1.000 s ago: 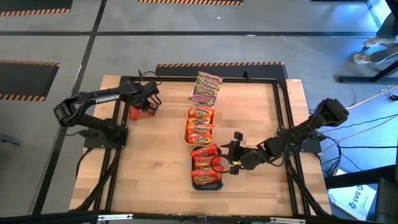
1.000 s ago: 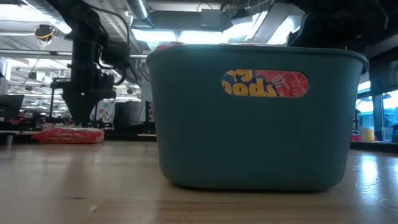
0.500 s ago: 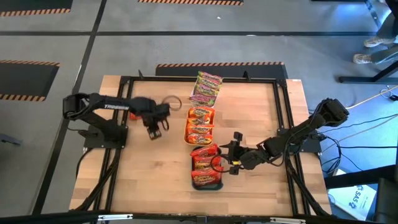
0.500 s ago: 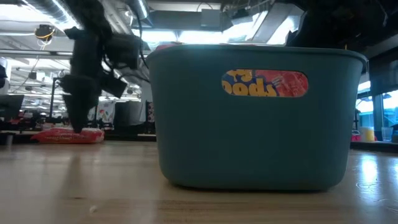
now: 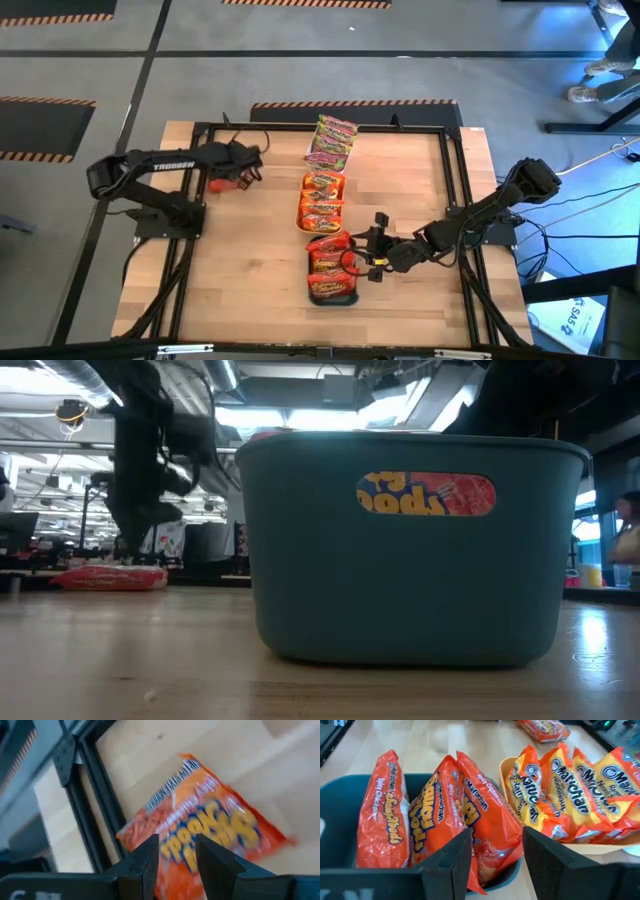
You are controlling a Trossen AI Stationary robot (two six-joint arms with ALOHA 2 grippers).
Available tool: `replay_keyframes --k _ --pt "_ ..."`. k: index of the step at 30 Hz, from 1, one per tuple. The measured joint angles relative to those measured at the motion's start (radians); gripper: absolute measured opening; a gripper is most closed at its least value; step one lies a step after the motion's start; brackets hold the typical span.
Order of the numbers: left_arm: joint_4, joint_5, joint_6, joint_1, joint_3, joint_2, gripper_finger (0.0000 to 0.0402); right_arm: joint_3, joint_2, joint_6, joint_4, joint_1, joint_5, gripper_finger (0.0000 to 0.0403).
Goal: Sort Maruchan noodles
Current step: Put the orange noodle pack into the blue bin
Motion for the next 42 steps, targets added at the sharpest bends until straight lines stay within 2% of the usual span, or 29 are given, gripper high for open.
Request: replay_keyframes --k 5,8,10,15,22,26,29,34,37,39,42 --pt "0.094 0.068 0.055 0.108 -0.024 0.071 0.0121 0.000 0.000 0.017 -0.002 0.000 -0.022 0.0156" --pt "0.099 0.100 0.085 0.115 -0.025 0.116 0.0121 0.000 0.000 0.017 -0.004 0.000 -0.025 0.0156" --pt "0.112 0.165 0.148 0.095 -0.025 0.139 0.0121 0.000 0.000 0.017 -0.009 0.000 -0.038 0.0156" --pt "0.119 0.269 0.246 -0.043 -0.021 0.146 0.0121 0.000 0.000 0.015 -0.015 0.000 -0.049 0.0156" --pt "0.083 0.359 0.211 -0.386 -0.023 0.115 0.0121 0.000 0.000 -0.012 -0.013 0.000 -0.049 0.0156" --pt "0.082 0.438 0.102 -0.615 -0.025 0.082 0.0121 0.000 0.000 -0.039 0.019 0.000 -0.049 0.0156" --pt "0.093 0.428 -0.036 -0.776 -0.017 0.040 0.0121 0.027 0.000 -0.066 0.045 0.000 -0.056 0.0156" --pt "0.126 0.295 -0.250 -0.989 -0.014 -0.025 0.0121 0.130 0.003 -0.171 0.047 -0.010 -0.069 0.0156" --pt "0.102 0.235 -0.380 -1.073 -0.013 -0.043 0.0121 0.204 0.038 -0.216 0.044 -0.047 -0.136 0.0156" --pt "0.052 0.186 -0.514 -1.112 -0.013 -0.045 0.0121 0.262 0.083 -0.228 0.042 -0.080 -0.192 0.0156" --pt "-0.080 0.140 -0.804 -1.141 -0.013 -0.043 0.0121 0.347 0.160 -0.242 -0.013 -0.129 -0.254 0.0156"
